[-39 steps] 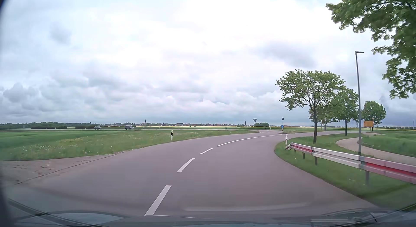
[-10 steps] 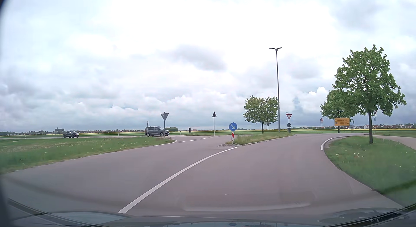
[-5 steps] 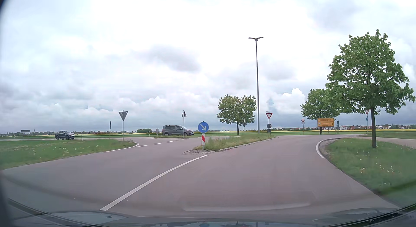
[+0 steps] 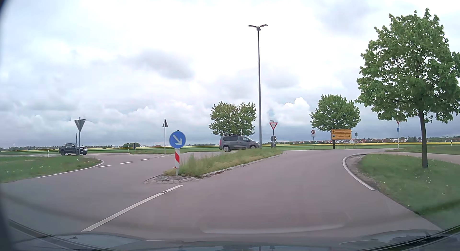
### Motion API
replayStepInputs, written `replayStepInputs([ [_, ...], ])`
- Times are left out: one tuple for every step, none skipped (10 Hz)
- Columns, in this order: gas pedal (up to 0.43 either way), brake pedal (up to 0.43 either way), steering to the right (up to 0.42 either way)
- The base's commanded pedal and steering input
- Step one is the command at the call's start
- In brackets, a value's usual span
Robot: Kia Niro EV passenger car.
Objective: Follow the waypoints while adhering to traffic rules and regulations
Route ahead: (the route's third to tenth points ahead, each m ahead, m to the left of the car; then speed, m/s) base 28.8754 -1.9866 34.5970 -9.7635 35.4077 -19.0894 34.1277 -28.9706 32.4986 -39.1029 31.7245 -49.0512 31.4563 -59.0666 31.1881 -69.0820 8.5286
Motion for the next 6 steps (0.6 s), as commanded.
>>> replayStepInputs([
  [0.047,0.012,0.093],
  [0.047,0.012,0.092],
  [0.059,0.012,0.091],
  [0.079,0.012,0.087],
  [0.079,0.012,0.086],
  [0.087,0.012,0.086],
])
